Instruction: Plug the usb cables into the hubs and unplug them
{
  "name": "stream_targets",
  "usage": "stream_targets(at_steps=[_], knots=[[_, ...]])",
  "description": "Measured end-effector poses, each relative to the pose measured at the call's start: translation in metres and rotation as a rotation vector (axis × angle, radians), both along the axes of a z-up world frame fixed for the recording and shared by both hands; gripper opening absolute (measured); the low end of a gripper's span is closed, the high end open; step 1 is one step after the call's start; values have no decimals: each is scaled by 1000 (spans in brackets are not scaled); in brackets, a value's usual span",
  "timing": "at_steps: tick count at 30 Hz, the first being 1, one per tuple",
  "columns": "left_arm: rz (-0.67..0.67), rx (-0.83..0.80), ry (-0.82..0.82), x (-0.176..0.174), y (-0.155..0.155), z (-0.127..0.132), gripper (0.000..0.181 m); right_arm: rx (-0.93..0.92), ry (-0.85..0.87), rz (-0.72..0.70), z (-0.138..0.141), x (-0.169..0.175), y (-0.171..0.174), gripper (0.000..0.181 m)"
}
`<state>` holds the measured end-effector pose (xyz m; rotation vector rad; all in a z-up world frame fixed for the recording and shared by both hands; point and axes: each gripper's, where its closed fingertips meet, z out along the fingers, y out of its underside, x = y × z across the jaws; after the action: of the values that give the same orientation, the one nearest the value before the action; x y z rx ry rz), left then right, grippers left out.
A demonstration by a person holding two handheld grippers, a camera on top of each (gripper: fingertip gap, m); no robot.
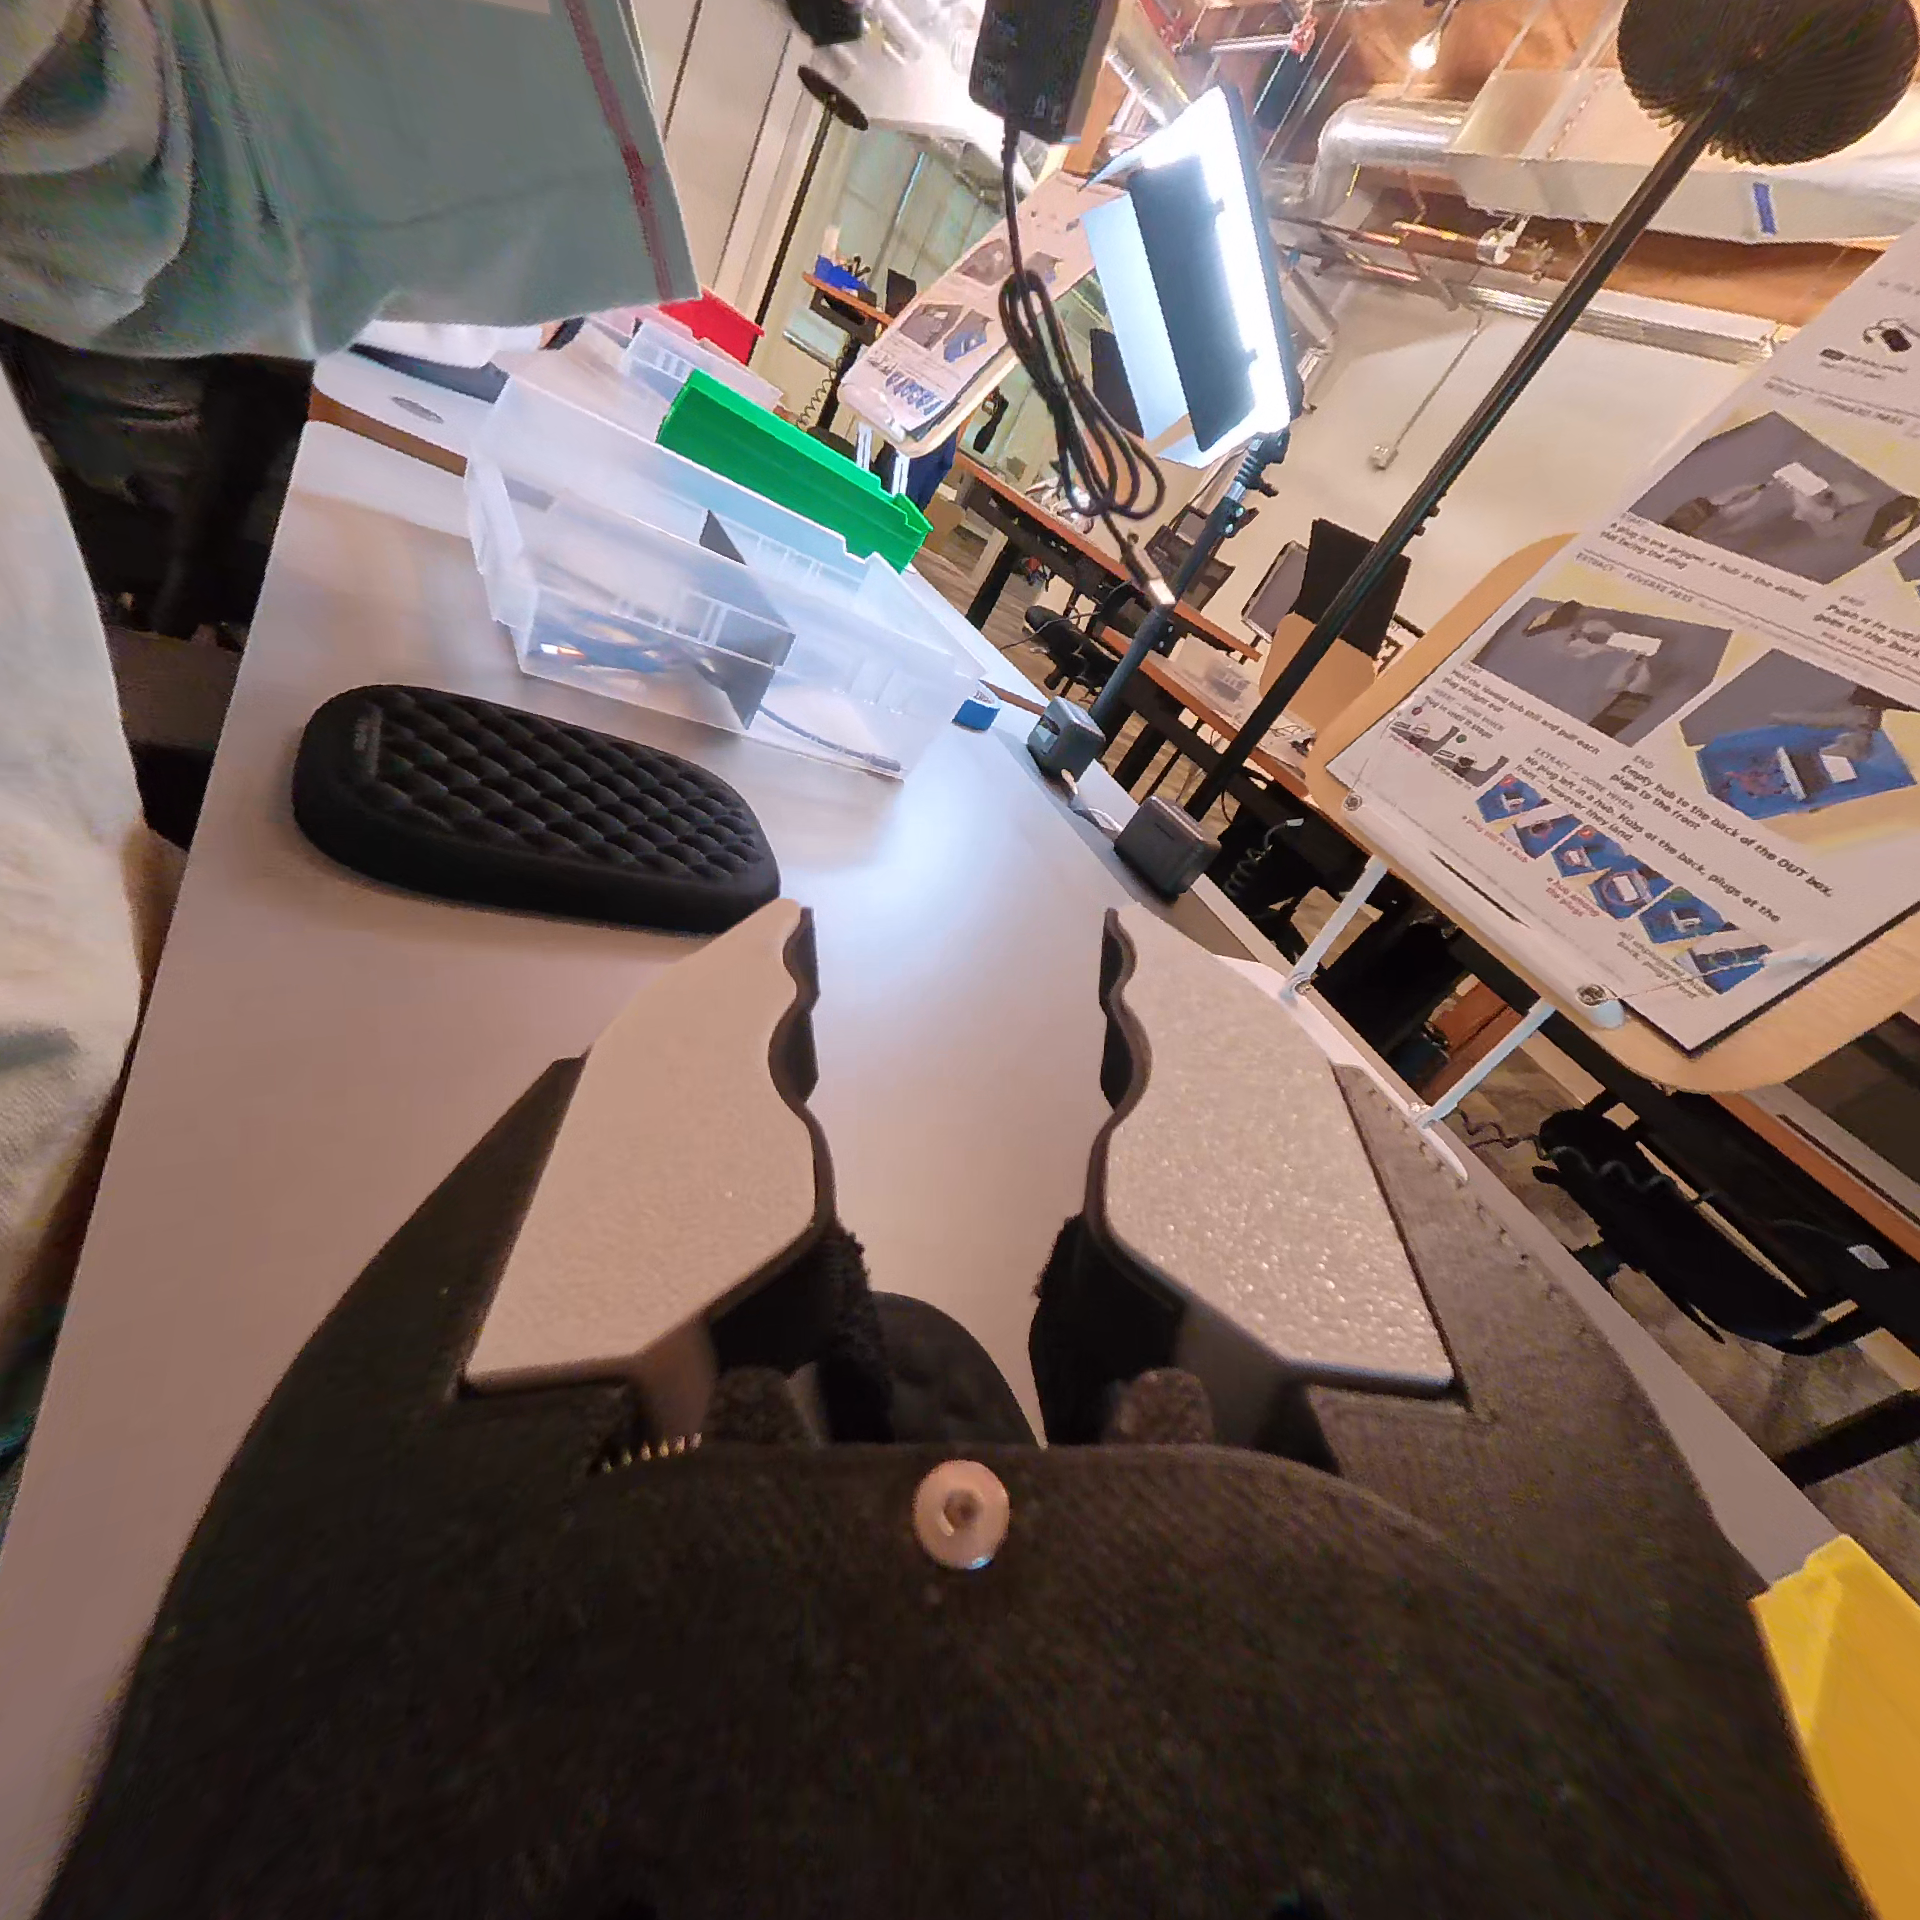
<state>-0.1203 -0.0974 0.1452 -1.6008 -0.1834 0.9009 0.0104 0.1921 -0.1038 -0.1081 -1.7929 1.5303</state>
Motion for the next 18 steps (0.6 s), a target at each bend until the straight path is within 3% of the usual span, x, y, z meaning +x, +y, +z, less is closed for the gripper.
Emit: stream_targets(at_steps=[7, 12, 18], knots=[[-337, 103, -245, 56, 100, -86, 25, 22, 2, 0, 0, 2, -4, 53], [-515, -41, -366, 82, 153, -159, 25, -53, 11, 18, 15, 1, -14, 56], [-636, -311, -428, 96, 179, -208, 25, -219, 11, 131, 67, 9, -43, 66]])
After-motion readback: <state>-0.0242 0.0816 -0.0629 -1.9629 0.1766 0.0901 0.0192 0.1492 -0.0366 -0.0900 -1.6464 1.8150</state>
